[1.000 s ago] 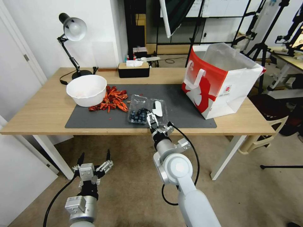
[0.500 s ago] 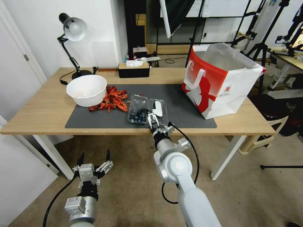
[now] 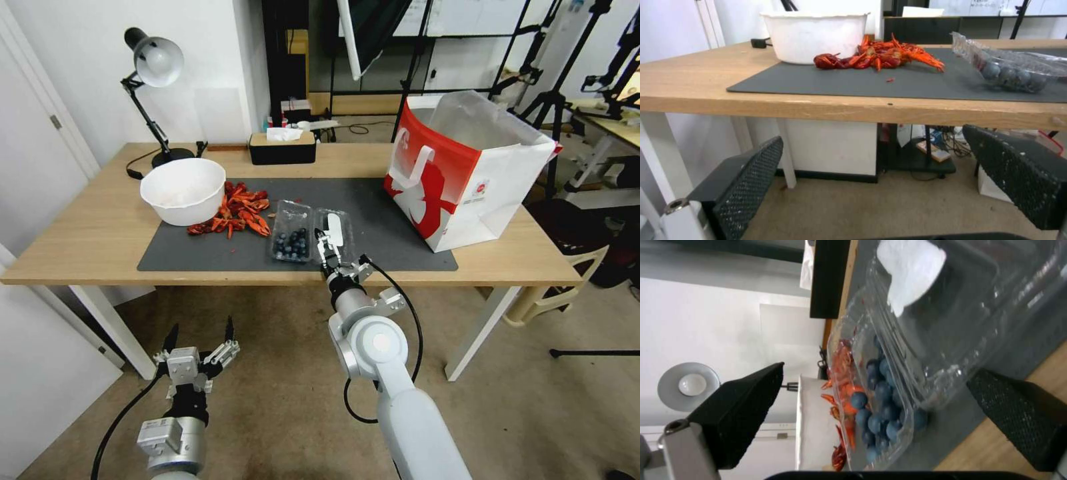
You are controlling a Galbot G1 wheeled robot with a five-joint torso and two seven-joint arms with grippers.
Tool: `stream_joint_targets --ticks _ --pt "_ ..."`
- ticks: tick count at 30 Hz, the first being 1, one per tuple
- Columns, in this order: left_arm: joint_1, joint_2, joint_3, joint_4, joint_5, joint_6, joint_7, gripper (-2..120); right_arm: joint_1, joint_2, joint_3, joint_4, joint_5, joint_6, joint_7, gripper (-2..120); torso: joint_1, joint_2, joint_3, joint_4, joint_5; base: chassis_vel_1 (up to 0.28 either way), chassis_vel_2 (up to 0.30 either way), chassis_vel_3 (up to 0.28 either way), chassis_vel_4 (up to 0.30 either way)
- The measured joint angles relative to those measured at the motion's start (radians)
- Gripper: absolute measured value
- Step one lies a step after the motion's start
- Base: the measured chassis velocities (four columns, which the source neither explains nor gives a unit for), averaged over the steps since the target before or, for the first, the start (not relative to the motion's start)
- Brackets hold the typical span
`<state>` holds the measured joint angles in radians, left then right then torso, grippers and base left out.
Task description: Close the takeout container lid, then place the container into the takeout bag.
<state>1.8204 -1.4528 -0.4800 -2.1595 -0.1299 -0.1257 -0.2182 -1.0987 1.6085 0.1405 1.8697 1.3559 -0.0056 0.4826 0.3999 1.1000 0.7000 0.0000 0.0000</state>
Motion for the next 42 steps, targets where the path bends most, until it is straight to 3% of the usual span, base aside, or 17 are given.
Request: stream_joint_targets --ticks 15,19,21,22,25,26,32,34,39,42 --pt "0.005 -0.002 -0.002 -0.003 0.001 -0.002 -0.001 100 0.01 0.0 -0.01 -0.006 -0.109 0.004 -0.023 100 0.0 0.0 0.0 0.0 0.0 0.0 0.0 0.0 0.0" --pt "0.008 -0.004 -0.002 -0.007 0.003 -0.003 -0.001 100 0.008 -0.002 -0.03 -0.011 -0.256 0.015 -0.058 100 0.0 0.0 0.0 0.0 0.0 0.0 0.0 0.0 0.0" --pt "0.012 -0.007 -0.002 -0.009 0.005 -0.005 -0.001 100 0.005 -0.015 -0.056 -0.021 -0.457 0.027 -0.103 100 0.0 0.0 0.0 0.0 0.0 0.0 0.0 0.0 0.0" --pt "0.012 -0.007 -0.002 -0.009 0.005 -0.005 -0.001 100 0.005 -0.015 -0.056 -0.021 -0.457 0.027 -0.103 100 0.0 0.0 0.0 0.0 0.0 0.0 0.0 0.0 0.0" --pt "0.021 -0.012 -0.002 -0.01 0.014 -0.015 -0.002 100 0.039 -0.047 -0.07 -0.08 -0.803 0.053 -0.221 100 0.0 0.0 0.0 0.0 0.0 0.0 0.0 0.0 0.0" --pt "0.024 -0.013 -0.002 -0.014 0.015 -0.016 -0.003 100 0.056 -0.059 -0.07 -0.097 -0.849 0.06 -0.253 100 0.0 0.0 0.0 0.0 0.0001 0.0 0.0 0.0 0.0" --pt "0.031 -0.015 -0.002 -0.016 0.016 -0.019 -0.004 100 0.094 -0.112 -0.069 -0.104 -0.797 0.015 -0.38 100 0.0 0.0 0.0 0.0 0.0 0.0 0.0 0.0 0.0" --pt "0.031 -0.022 0.004 -0.011 0.023 -0.022 -0.005 100 0.127 -0.154 -0.062 -0.106 -0.702 -0.05 -0.485 100 0.0 0.0 0.0 -0.0001 0.0001 0.0 0.0 0.0 0.0" --pt "0.031 -0.028 0.012 -0.009 0.03 -0.023 -0.007 100 0.164 -0.184 -0.061 -0.133 -0.619 -0.11 -0.572 100 0.0 0.0 0.0 -0.0001 0.0002 0.0 0.0 0.0 0.0" --pt "0.034 -0.031 0.014 -0.008 0.034 -0.023 -0.007 100 0.217 -0.198 -0.071 -0.165 -0.497 -0.186 -0.598 100 0.0 0.0 0.0 0.0 0.0001 0.0 0.0 0.0 0.0"
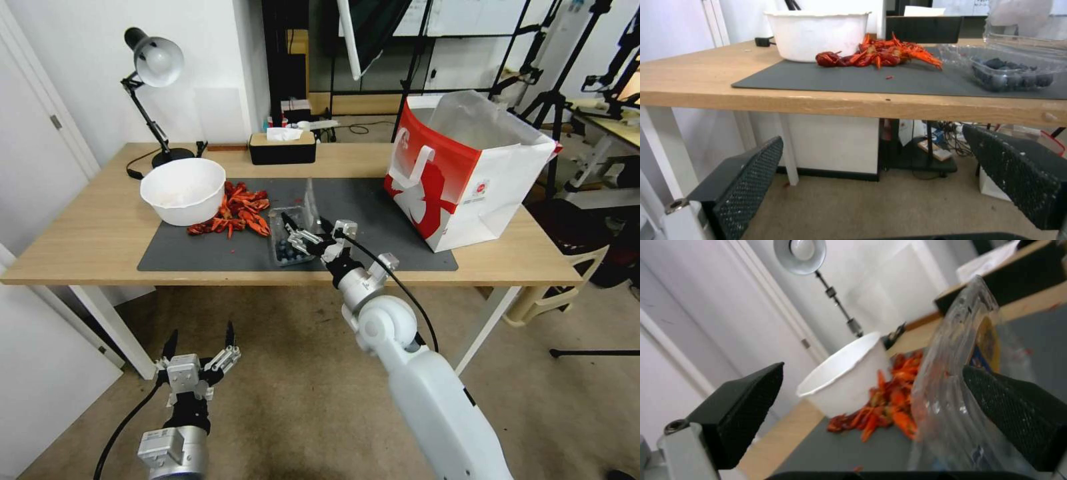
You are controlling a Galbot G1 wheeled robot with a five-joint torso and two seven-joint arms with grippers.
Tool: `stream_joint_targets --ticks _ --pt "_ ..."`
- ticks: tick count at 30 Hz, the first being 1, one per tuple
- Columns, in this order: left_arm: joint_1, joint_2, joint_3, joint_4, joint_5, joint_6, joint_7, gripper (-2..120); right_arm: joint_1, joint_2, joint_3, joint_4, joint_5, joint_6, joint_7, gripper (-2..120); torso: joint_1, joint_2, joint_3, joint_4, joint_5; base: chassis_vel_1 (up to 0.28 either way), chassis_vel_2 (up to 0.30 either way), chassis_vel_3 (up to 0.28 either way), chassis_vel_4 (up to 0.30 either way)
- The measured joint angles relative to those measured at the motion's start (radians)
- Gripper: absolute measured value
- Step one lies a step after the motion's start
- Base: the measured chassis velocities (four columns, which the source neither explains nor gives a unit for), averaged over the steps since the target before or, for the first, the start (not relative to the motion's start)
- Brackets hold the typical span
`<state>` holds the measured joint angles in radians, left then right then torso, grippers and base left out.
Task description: Close the takeout container lid, then place the container into the takeout bag.
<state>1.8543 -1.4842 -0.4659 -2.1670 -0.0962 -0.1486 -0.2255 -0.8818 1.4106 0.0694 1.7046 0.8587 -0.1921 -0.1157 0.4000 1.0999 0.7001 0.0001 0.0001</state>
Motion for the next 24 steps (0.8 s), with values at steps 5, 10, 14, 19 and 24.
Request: stream_joint_targets --ticks 5,10,14,19,24 --pt "0.004 -0.002 0.001 0.004 0.004 -0.003 0.0 100 0.042 -0.005 -0.012 -0.02 0.113 -0.077 0.003 100 0.0 0.0 0.0 0.0 -0.0002 0.0 0.0 0.0 0.0" --pt "0.005 -0.005 0.005 0.007 0.009 -0.006 -0.001 100 0.083 -0.001 -0.026 -0.051 0.244 -0.149 0.056 100 0.0 0.0 0.0 0.0 -0.0001 0.0 0.0 0.0 0.0" --pt "0.003 -0.005 0.007 0.008 0.011 -0.006 -0.001 100 0.103 0.01 -0.028 -0.063 0.358 -0.2 0.133 100 0.0 0.0 0.0 -0.0001 -0.0002 0.0 0.0 0.0 0.0" --pt "0.002 0.0 0.007 0.008 0.011 -0.005 -0.001 100 0.133 0.026 -0.02 -0.063 0.547 -0.273 0.268 100 0.0 0.0 0.0 -0.0001 -0.0002 0.0 0.0 0.0 0.0" --pt "-0.002 0.003 0.007 0.006 0.012 -0.003 0.0 100 0.146 0.032 -0.013 -0.067 0.591 -0.282 0.318 96 0.0 0.0 0.0 -0.0001 -0.0002 0.0 0.0 0.0 0.0"
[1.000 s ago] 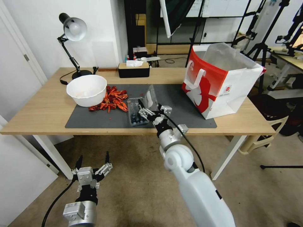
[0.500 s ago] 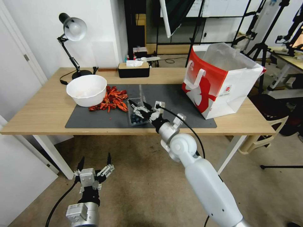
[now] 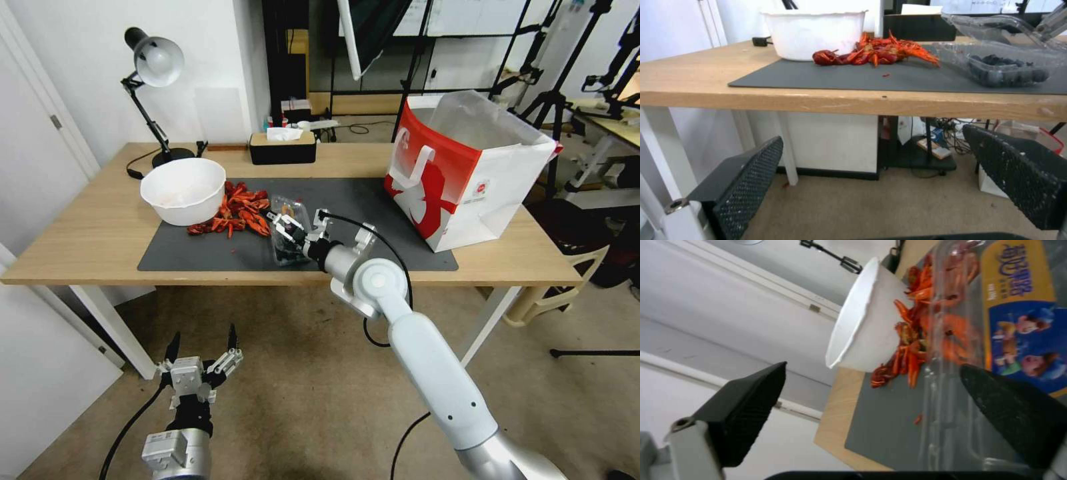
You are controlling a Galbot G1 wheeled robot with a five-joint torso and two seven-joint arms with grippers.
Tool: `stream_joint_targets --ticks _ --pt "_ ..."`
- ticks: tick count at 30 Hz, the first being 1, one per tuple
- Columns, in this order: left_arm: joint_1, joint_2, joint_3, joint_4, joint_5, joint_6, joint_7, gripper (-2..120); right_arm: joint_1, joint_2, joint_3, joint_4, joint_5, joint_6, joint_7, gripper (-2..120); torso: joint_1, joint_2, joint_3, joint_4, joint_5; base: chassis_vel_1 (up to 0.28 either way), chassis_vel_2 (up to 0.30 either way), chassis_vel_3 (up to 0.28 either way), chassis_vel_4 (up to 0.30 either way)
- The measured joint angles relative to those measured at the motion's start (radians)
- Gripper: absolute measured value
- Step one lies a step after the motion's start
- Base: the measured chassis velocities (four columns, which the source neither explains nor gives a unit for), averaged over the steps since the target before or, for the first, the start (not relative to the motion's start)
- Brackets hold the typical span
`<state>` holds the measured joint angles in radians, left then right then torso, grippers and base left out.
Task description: Close the takeout container lid, then place the container into the takeout bag.
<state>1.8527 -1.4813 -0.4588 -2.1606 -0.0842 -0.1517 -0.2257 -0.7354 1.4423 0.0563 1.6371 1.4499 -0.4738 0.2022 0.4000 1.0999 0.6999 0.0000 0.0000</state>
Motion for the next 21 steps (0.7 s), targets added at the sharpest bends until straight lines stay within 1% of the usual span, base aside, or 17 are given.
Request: stream_joint_targets --ticks 2,3,5,6,7,8,9,10,11,13,15,17,18,19,21 --pt "-0.003 0.002 0.001 -0.002 0.0 0.001 0.001 100 0.001 0.001 0.003 -0.005 0.003 -0.001 0.014 89 0.0 0.0 0.0 0.0 0.0 0.0 0.0 0.0 0.0" --pt "-0.003 0.002 0.001 -0.002 0.0 0.001 0.001 100 0.001 0.001 0.003 -0.005 0.003 -0.001 0.014 89 0.0 0.0 0.0 0.0 0.0 0.0 0.0 0.0 0.0" --pt "-0.007 0.007 0.001 -0.005 -0.002 0.003 0.002 100 -0.001 0.001 0.006 -0.007 0.003 -0.003 0.039 76 0.0 0.0 0.0 0.0 0.0 0.0 0.0 0.0 0.0" --pt "-0.008 0.008 0.001 -0.005 -0.003 0.004 0.002 100 -0.003 0.001 0.007 -0.008 0.003 -0.004 0.048 73 0.0 0.0 0.0 0.0 0.0 0.0 0.0 0.0 0.0" --pt "-0.008 0.008 0.001 -0.005 -0.003 0.004 0.002 100 -0.003 0.001 0.007 -0.008 0.003 -0.004 0.048 73 0.0 0.0 0.0 0.0 0.0 0.0 0.0 0.0 0.0" --pt "-0.01 0.012 0.001 -0.006 -0.007 0.005 0.003 100 -0.006 0.001 0.009 -0.011 0.004 -0.004 0.056 68 0.0 0.0 0.0 0.0 0.0 0.0 0.0 0.0 0.0" --pt "-0.014 0.016 0.0 -0.008 -0.014 0.006 0.004 100 -0.008 0.001 0.013 -0.014 0.005 -0.004 0.065 61 0.0 0.0 0.0 0.0 0.0 0.0 0.0 0.0 0.0" --pt "-0.015 0.019 0.0 -0.009 -0.018 0.006 0.005 100 -0.009 0.001 0.014 -0.015 0.006 -0.004 0.07 58 0.0 0.0 0.0 0.0 0.0 0.0 0.0 0.0 0.0" --pt "-0.015 0.019 0.0 -0.009 -0.018 0.006 0.005 100 -0.009 0.001 0.014 -0.015 0.006 -0.004 0.07 58 0.0 0.0 0.0 0.0 0.0 0.0 0.0 0.0 0.0" --pt "-0.021 0.029 0.003 -0.02 -0.057 0.012 0.009 100 -0.013 0.001 0.02 -0.023 0.009 -0.004 0.081 46 0.0 0.0 0.0 0.0 0.0001 0.0 0.0 0.0 0.0" --pt "-0.022 0.031 0.005 -0.021 -0.064 0.013 0.012 100 -0.013 0.0 0.02 -0.023 0.009 -0.004 0.083 44 0.0 0.0 0.0 0.0 0.0 0.0 0.0 0.0 0.0" --pt "-0.034 0.043 0.011 -0.026 -0.111 0.013 0.023 100 -0.011 0.0 0.022 -0.027 0.009 -0.004 0.096 32 0.0 0.0 0.0 0.0 0.0 0.0 0.0 0.0 0.0" --pt "-0.038 0.048 0.013 -0.029 -0.128 0.015 0.026 100 -0.01 0.0 0.022 -0.028 0.009 -0.004 0.1 29 0.0 0.0 0.0 0.0 0.0 0.0 0.0 0.0 0.0" --pt "-0.038 0.048 0.013 -0.029 -0.128 0.015 0.026 100 -0.01 0.0 0.022 -0.028 0.009 -0.004 0.1 29 0.0 0.0 0.0 0.0 0.0 0.0 0.0 0.0 0.0" --pt "-0.05 0.074 0.018 -0.052 -0.21 0.033 0.032 100 -0.003 0.0 0.025 -0.031 0.012 -0.006 0.123 18 0.0 0.0 0.0 0.0 0.0 0.0 0.0 0.0 0.0"
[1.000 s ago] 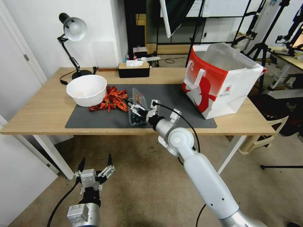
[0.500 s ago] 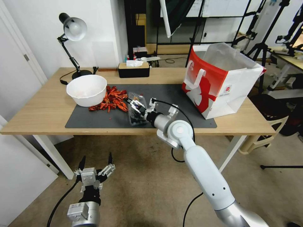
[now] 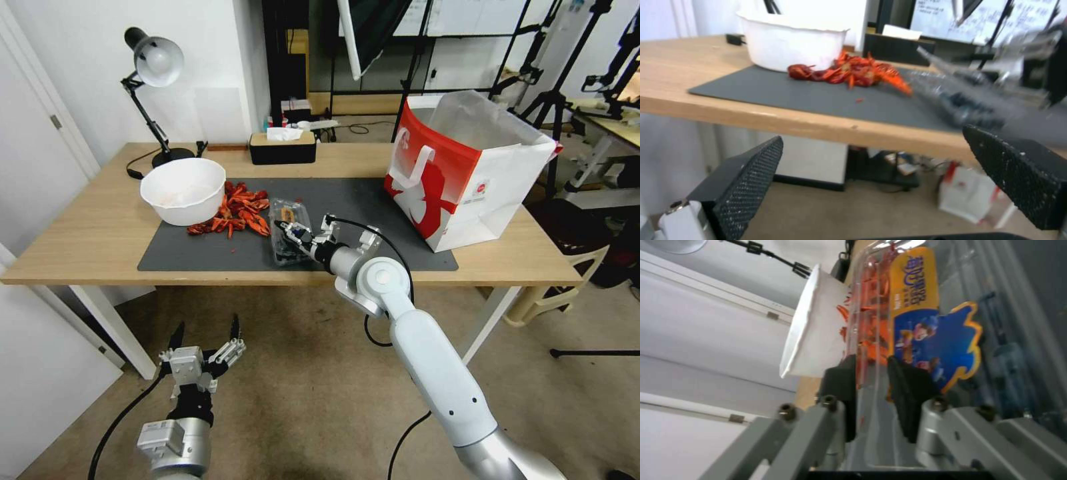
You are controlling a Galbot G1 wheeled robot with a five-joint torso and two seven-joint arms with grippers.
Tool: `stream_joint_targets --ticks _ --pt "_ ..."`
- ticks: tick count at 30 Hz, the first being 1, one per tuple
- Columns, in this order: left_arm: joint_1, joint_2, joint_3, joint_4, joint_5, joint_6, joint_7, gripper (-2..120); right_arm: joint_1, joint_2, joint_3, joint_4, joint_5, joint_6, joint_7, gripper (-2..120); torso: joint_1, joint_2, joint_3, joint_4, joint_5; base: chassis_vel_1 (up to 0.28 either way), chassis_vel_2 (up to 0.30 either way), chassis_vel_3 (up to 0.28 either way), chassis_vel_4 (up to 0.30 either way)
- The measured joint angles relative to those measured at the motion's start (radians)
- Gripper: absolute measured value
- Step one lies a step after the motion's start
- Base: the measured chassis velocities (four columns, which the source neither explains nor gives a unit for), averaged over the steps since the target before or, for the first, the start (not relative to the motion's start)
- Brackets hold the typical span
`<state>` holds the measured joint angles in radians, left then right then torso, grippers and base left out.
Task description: Close the takeout container lid, then place the container into the takeout bag.
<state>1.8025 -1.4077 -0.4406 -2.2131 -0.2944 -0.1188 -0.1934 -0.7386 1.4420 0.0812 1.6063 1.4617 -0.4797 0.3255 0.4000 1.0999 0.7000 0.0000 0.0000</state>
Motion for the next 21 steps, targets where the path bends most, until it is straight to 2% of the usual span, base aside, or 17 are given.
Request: stream_joint_targets --ticks 2,4,5,6,9,10,12,14,16,18,21 --pt "-0.003 0.005 0.0 -0.006 -0.016 0.007 0.0 100 0.001 0.0 0.0 0.0 0.0 -0.001 0.006 16 0.0 0.0 0.0 0.0 0.0 0.0 0.0 0.0 0.0" --pt "-0.022 0.033 -0.013 -0.053 -0.141 0.077 -0.006 100 0.005 -0.002 0.001 -0.001 0.0 -0.007 0.025 3 0.0 0.0 0.0 0.0 0.0 0.0 0.0 0.0 0.0" --pt "-0.028 0.039 -0.017 -0.066 -0.171 0.094 -0.009 100 0.006 -0.002 0.001 -0.001 0.0 -0.01 0.031 1 0.0 0.0 0.0 0.0 0.0 0.0 0.0 0.0 0.0" --pt "-0.028 0.039 -0.017 -0.066 -0.171 0.094 -0.009 100 0.006 -0.002 0.001 -0.001 0.0 -0.01 0.031 1 0.0 0.0 0.0 0.0 0.0 0.0 0.0 0.0 0.0" --pt "-0.064 0.081 -0.029 -0.124 -0.36 0.175 -0.051 100 0.006 -0.008 0.002 0.0 -0.002 -0.025 0.057 0 0.0 0.0 0.0 -0.0001 0.0 0.0 0.0 0.0 0.0" --pt "-0.064 0.081 -0.029 -0.124 -0.36 0.175 -0.051 100 0.006 -0.008 0.002 0.0 -0.002 -0.025 0.057 0 0.0 0.0 0.0 -0.0001 0.0 0.0 0.0 0.0 0.0" --pt "-0.094 0.102 -0.029 -0.148 -0.482 0.209 -0.085 100 0.005 -0.015 0.003 0.004 -0.003 -0.04 0.066 0 0.0 0.0 0.0 0.0 0.0 0.0 0.0 0.0 0.0" --pt "-0.101 0.106 -0.029 -0.153 -0.513 0.215 -0.092 100 0.004 -0.017 0.004 0.005 -0.004 -0.044 0.068 0 0.0 0.0 0.0 0.0 0.0 0.0 0.0 0.0 0.0" --pt "-0.142 0.118 -0.027 -0.166 -0.64 0.241 -0.122 100 0.003 -0.024 0.005 0.011 -0.005 -0.057 0.075 0 0.0 0.0 0.0 0.0 0.0 0.0 0.0 0.0 0.0" --pt "-0.156 0.122 -0.025 -0.167 -0.673 0.247 -0.132 100 0.003 -0.026 0.006 0.013 -0.006 -0.06 0.076 0 0.0 0.0 0.0 0.0 0.0 0.0 0.0 0.0 0.0" --pt "-0.233 0.144 -0.021 -0.153 -0.796 0.265 -0.163 100 -0.001 -0.036 0.006 0.022 -0.01 -0.07 0.081 0 0.0 0.0 0.0 -0.0001 0.0 0.0 0.0 0.0 0.0"
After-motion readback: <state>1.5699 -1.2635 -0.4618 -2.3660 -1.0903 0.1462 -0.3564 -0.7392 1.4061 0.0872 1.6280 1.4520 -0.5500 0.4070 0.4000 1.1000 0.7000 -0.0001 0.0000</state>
